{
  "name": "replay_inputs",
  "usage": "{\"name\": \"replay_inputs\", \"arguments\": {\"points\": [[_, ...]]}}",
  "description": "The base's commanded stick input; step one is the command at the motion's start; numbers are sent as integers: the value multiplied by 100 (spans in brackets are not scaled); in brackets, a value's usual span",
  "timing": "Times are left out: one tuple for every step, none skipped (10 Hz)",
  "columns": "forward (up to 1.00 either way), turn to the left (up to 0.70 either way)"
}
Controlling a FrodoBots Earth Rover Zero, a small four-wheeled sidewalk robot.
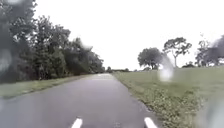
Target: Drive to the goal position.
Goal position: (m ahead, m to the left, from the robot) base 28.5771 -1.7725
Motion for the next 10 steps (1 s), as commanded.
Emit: {"name": "replay_inputs", "arguments": {"points": [[85, 0], [85, 0], [85, 0], [85, 12], [85, 27], [85, 14], [85, 0], [85, 0], [85, 0], [85, 0]]}}
